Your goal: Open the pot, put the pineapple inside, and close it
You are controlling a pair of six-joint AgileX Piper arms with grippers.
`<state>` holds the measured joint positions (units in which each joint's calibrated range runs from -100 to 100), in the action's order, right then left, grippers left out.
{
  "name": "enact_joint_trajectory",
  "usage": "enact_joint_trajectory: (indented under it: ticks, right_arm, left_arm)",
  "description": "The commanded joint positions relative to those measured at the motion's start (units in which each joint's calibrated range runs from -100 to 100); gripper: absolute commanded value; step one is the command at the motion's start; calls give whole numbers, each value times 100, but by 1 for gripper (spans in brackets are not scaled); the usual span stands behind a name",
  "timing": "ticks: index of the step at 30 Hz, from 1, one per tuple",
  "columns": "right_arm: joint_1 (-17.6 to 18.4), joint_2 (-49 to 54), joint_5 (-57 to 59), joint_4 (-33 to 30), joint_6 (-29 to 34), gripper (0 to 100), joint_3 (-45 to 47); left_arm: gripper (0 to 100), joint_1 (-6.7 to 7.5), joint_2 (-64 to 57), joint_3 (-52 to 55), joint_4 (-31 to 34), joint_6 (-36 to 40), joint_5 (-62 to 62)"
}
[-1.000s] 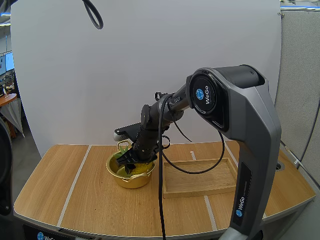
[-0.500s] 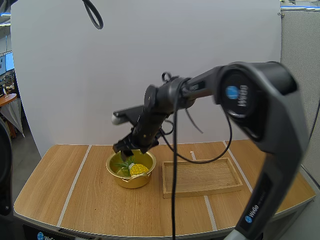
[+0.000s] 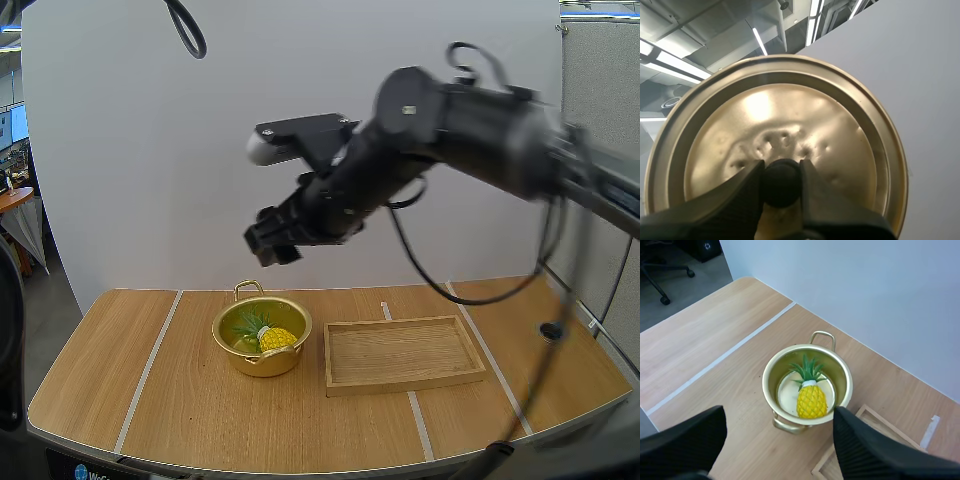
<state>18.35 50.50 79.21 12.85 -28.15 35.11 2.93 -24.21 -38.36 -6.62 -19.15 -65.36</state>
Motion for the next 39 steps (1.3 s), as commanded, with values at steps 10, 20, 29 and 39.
enact_joint_trajectory:
  ticks: [10, 20, 29, 39]
  right_arm:
    - [9, 2901, 1012, -520, 345, 100, 1430]
    - [9, 3736, 1690, -901, 581, 100, 2121]
    - [9, 3736, 1728, -942, 807, 36, 2421]
    - [9, 3831, 1647, -1105, 912, 0, 2547]
  left_arm:
    - [0, 15, 20, -47, 51, 55, 230]
    - [0, 15, 20, -47, 51, 55, 230]
    - [0, 15, 20, -47, 51, 55, 230]
    - [0, 15, 20, -47, 51, 55, 230]
